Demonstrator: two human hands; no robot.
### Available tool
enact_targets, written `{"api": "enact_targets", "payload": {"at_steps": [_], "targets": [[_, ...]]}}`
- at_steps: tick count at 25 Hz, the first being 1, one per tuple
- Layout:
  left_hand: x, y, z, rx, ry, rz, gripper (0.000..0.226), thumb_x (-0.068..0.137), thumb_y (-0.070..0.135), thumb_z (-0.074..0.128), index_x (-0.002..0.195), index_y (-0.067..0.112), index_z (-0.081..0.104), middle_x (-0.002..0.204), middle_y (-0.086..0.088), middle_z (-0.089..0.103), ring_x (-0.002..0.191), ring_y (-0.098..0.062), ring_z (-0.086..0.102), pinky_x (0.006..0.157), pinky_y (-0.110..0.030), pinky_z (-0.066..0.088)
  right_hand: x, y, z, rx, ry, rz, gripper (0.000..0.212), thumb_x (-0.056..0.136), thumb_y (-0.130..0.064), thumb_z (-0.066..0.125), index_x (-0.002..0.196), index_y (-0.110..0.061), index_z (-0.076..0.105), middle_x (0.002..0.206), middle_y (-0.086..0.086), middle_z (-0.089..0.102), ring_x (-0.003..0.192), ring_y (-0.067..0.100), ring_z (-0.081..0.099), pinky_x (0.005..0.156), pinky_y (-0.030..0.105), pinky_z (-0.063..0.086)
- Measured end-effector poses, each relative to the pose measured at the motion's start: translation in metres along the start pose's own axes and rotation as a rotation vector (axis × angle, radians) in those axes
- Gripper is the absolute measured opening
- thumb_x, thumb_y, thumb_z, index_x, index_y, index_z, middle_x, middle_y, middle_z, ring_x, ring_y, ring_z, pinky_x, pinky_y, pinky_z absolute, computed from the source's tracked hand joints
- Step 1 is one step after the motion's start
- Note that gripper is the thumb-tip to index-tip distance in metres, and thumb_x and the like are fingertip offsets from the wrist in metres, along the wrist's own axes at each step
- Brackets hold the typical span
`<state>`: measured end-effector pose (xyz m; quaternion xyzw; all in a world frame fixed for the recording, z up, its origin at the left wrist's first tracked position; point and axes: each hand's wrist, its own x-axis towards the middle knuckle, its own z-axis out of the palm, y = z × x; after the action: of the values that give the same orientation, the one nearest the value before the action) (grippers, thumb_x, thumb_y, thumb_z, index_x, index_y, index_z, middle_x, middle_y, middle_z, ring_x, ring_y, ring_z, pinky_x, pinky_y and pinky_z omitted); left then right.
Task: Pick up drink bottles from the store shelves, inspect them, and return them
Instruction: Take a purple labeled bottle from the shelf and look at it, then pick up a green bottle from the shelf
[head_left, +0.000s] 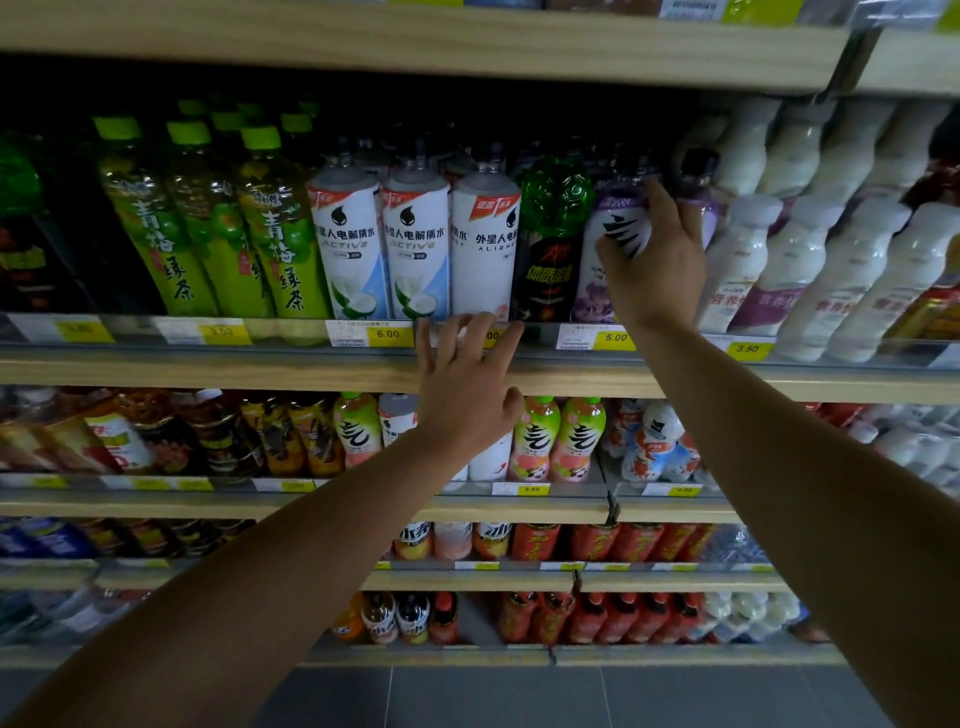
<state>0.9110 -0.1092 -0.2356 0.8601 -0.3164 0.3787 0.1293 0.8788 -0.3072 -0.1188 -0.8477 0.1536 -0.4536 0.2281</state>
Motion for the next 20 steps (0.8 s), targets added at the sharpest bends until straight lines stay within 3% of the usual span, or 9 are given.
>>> {"api": "enact_targets", "payload": {"at_steps": [6, 10, 14, 20], "targets": [[0.004, 0.004, -0.002, 0.024, -0.024, -0.032, 0.061, 0.076, 0.04, 0.058, 0.134, 0.022, 0.057, 0.129, -0.009, 0.05, 0.122, -0.034, 0.04, 0.105, -0.067, 0.031, -0.018, 0.02, -0.01, 0.11, -0.011, -0.118, 0.068, 0.086, -0.025, 0.069, 0.145, -0.006, 0.042, 0.139, 0.014, 0.048, 0.125, 0.024, 0.044, 0.092, 0.026, 0.039], [0.013, 0.01, -0.014, -0.007, -0.047, -0.065, 0.06, 0.078, 0.046, 0.049, 0.129, 0.018, 0.062, 0.12, -0.01, 0.056, 0.112, -0.039, 0.051, 0.1, -0.058, 0.038, -0.055, 0.069, -0.008, -0.023, -0.085, -0.364, 0.044, 0.085, -0.034, 0.064, 0.118, -0.006, 0.063, 0.112, 0.015, 0.061, 0.104, 0.035, 0.054, 0.088, 0.042, 0.047], [0.041, 0.023, -0.03, -0.034, 0.054, -0.122, 0.059, 0.08, 0.046, 0.052, 0.126, 0.012, 0.064, 0.117, -0.012, 0.057, 0.111, -0.038, 0.052, 0.098, -0.049, 0.043, -0.071, 0.11, -0.002, -0.213, -0.27, -0.54, 0.068, 0.08, -0.04, 0.072, 0.138, -0.009, 0.054, 0.128, 0.013, 0.058, 0.118, 0.037, 0.05, 0.104, 0.047, 0.041], [0.099, 0.041, -0.053, 0.015, 0.132, -0.203, 0.067, 0.083, 0.046, 0.057, 0.14, 0.011, 0.052, 0.134, -0.014, 0.052, 0.124, -0.039, 0.044, 0.103, -0.052, 0.04, -0.072, 0.113, -0.001, -0.197, -0.195, -0.623, 0.08, 0.071, -0.033, 0.081, 0.141, -0.007, 0.051, 0.131, 0.016, 0.056, 0.121, 0.034, 0.04, 0.108, 0.05, 0.039]]}}
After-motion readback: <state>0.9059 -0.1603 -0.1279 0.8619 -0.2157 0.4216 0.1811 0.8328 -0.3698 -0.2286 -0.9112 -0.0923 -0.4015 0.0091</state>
